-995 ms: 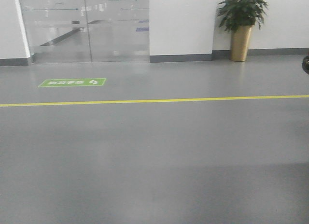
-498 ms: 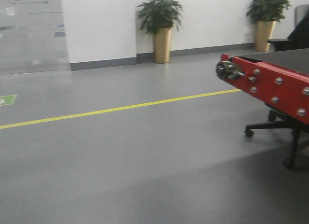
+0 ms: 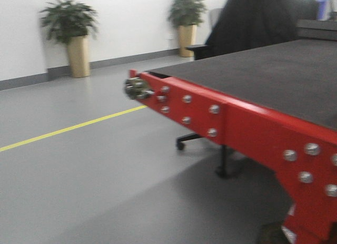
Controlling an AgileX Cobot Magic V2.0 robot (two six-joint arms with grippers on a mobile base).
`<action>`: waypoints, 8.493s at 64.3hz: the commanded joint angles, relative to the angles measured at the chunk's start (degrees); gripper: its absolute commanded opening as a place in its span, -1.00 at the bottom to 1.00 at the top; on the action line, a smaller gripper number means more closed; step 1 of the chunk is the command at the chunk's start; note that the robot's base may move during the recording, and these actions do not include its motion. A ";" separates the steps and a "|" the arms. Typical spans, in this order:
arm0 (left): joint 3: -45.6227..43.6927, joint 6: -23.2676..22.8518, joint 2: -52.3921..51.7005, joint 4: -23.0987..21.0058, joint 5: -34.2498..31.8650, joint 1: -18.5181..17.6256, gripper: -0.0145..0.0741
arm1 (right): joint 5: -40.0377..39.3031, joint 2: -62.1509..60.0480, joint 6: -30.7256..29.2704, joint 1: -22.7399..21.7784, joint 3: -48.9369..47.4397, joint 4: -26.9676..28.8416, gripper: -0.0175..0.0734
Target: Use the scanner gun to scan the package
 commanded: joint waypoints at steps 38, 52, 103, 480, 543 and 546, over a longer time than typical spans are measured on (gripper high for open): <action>-0.16 -0.33 -0.24 -0.40 -0.86 -0.24 -0.92 | -1.27 -0.22 -0.15 -0.06 -0.14 -0.48 -0.97; -0.16 -0.33 -0.24 -0.40 -0.86 -0.24 -0.92 | -1.27 -0.22 -0.15 -0.06 -0.14 -0.48 -0.97; -0.16 -0.33 -0.24 -0.40 -0.86 -0.37 -0.92 | -1.27 -0.22 -0.15 2.36 -0.14 -0.48 -0.97; -87.28 -1.31 91.14 -27.22 68.62 -3.04 -0.92 | 12.86 38.56 -0.15 21.15 -32.11 -0.24 0.62; -87.28 -1.31 90.75 -37.24 68.62 -3.04 -0.92 | -40.81 65.87 -0.15 25.67 -14.92 5.92 0.62; -87.28 -1.31 90.75 -37.24 68.62 -3.04 -0.92 | -44.02 68.05 -0.15 25.67 -15.05 6.19 0.62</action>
